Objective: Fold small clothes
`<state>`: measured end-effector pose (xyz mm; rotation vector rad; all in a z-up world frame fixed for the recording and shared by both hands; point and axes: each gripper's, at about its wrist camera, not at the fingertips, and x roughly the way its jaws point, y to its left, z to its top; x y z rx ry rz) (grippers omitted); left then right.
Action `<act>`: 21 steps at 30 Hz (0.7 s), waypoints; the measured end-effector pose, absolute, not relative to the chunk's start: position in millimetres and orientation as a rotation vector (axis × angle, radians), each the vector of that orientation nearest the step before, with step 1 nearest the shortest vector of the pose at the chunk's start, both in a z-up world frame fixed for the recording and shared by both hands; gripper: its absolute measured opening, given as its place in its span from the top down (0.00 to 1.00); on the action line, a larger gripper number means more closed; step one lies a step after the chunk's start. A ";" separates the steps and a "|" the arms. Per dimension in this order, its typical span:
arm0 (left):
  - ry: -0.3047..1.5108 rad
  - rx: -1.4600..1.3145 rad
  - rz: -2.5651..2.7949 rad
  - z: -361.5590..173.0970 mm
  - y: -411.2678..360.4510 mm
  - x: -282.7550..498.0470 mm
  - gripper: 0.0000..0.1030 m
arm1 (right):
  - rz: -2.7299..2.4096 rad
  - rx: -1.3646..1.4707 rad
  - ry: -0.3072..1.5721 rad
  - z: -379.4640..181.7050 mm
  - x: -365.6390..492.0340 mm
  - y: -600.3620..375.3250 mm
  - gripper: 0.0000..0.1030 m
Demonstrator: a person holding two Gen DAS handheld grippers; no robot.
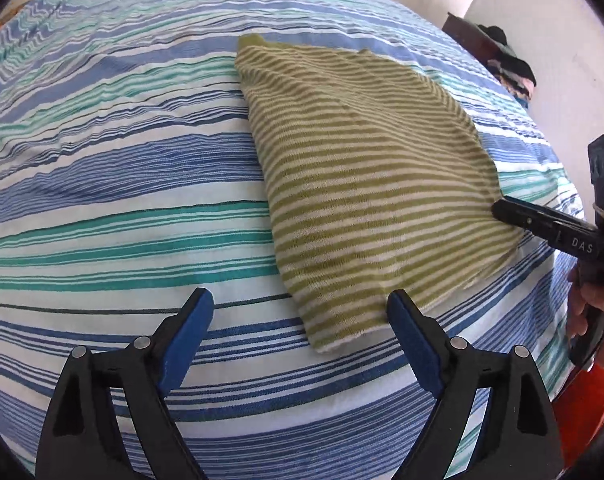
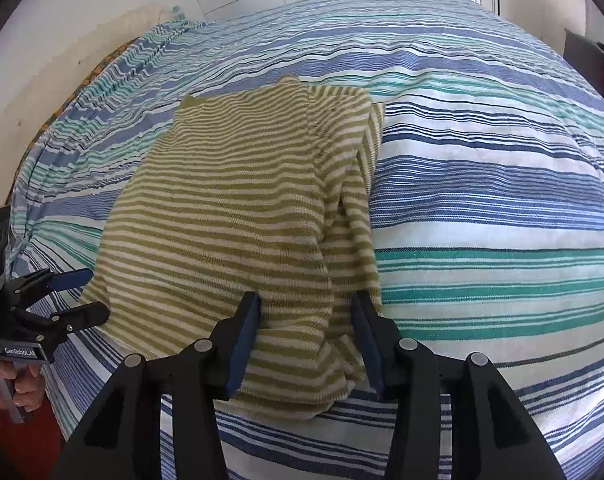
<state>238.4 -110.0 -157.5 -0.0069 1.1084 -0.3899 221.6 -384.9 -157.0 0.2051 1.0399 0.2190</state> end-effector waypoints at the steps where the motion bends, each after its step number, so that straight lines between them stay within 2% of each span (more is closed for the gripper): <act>1: 1.095 -0.043 -0.401 -152.7 -101.4 240.4 0.10 | 0.209 0.245 1.030 -151.0 214.2 -393.2 0.50; 2: 1.084 -0.086 -0.404 -148.9 -92.9 246.5 0.10 | 0.206 0.269 1.012 -144.1 208.4 -400.3 0.41; 4: 1.081 -0.189 -0.396 -145.6 -78.1 269.5 0.09 | 0.232 0.307 0.975 -130.4 207.4 -409.9 0.32; 8: 1.189 -0.355 -0.429 -169.4 -75.1 320.1 0.09 | 0.321 0.424 0.978 -126.7 240.9 -426.3 0.30; 10: 1.264 -0.411 -0.452 -187.6 -84.6 330.6 0.08 | 0.347 0.461 1.032 -143.1 266.5 -429.3 0.28; 12: 1.264 -0.407 -0.483 -191.0 -98.2 328.5 0.06 | 0.362 0.525 1.099 -167.6 286.1 -425.8 0.27; 13: 1.262 -0.392 -0.496 -190.5 -104.9 327.3 0.08 | 0.410 0.577 1.132 -180.5 292.1 -418.6 0.27; 14: 1.269 -0.385 -0.530 -189.6 -111.5 326.3 0.16 | 0.449 0.591 1.155 -187.4 294.3 -406.9 0.34; 15: 1.298 -0.386 -0.572 -189.8 -119.0 326.0 0.64 | 0.462 0.549 1.166 -187.0 295.3 -393.6 0.40; 16: 1.329 -0.361 -0.555 -188.4 -123.0 326.9 0.71 | 0.469 0.512 1.175 -184.4 295.6 -382.3 0.68; 17: 1.330 -0.356 -0.544 -181.9 -123.8 329.6 0.72 | 0.487 0.540 1.189 -182.0 298.2 -376.4 0.77; 21: 1.248 -0.414 -0.570 -126.3 -112.2 355.4 0.75 | 0.472 0.552 1.112 -139.7 313.2 -374.5 0.77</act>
